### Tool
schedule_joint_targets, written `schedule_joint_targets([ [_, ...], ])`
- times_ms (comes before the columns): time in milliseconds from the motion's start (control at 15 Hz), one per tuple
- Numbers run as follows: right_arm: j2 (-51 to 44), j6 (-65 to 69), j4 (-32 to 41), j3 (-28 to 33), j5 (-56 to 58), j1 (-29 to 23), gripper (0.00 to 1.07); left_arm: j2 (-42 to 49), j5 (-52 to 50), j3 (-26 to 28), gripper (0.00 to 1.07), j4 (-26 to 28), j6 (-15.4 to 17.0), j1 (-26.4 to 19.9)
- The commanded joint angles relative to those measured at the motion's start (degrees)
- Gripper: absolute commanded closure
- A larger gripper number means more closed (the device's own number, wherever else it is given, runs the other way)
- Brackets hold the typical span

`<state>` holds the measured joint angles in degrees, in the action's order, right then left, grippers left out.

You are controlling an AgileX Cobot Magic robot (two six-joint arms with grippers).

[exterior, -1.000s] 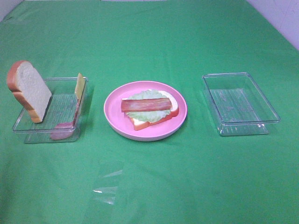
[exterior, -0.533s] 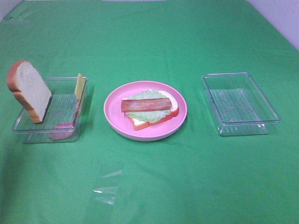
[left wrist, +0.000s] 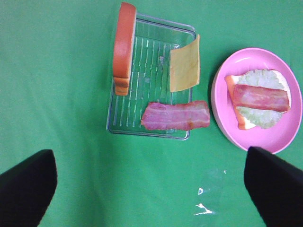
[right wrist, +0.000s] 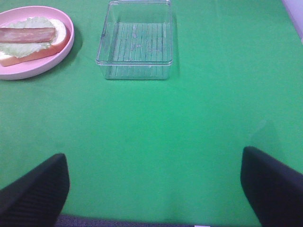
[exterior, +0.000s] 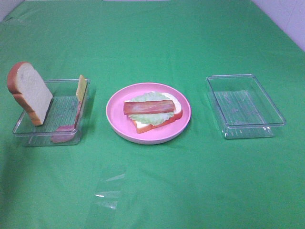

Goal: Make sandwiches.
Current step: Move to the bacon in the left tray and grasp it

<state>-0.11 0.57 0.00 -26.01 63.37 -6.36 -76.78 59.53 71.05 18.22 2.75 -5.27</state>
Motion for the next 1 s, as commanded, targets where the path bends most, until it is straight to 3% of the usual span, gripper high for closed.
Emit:
schedule_joint_targets([
  [67,-1.6,-0.6,0.0,0.2,-0.3,0.3,0.11,-4.0,0.5,3.1,0.07,0.7,-0.1,4.1],
  [133,-1.6,-0.6,0.0,0.2,-0.3,0.3,0.11,-6.0,0.6,4.6,0.07,-0.2,0.6,7.3],
  [200,-1.6,-0.6,0.0,0.2,-0.3,0.3,0.11,-10.8,2.0,8.1,0.07,-5.2,5.8,13.5],
  [333,-1.6,-0.6,0.0,0.2,-0.3,0.3,0.11,-16.5,5.8,12.8,0.07,-11.5,11.1,19.3],
  [733,-1.6,-0.6,0.0,0.2,-0.3,0.3,0.11,-32.0,14.3,25.9,0.07,-15.7,18.1,29.7],
  [1000,-1.6,-0.6,0.0,0.2,-0.3,0.3,0.11,-38.0,15.7,30.3,0.07,-17.0,21.4,31.5],
])
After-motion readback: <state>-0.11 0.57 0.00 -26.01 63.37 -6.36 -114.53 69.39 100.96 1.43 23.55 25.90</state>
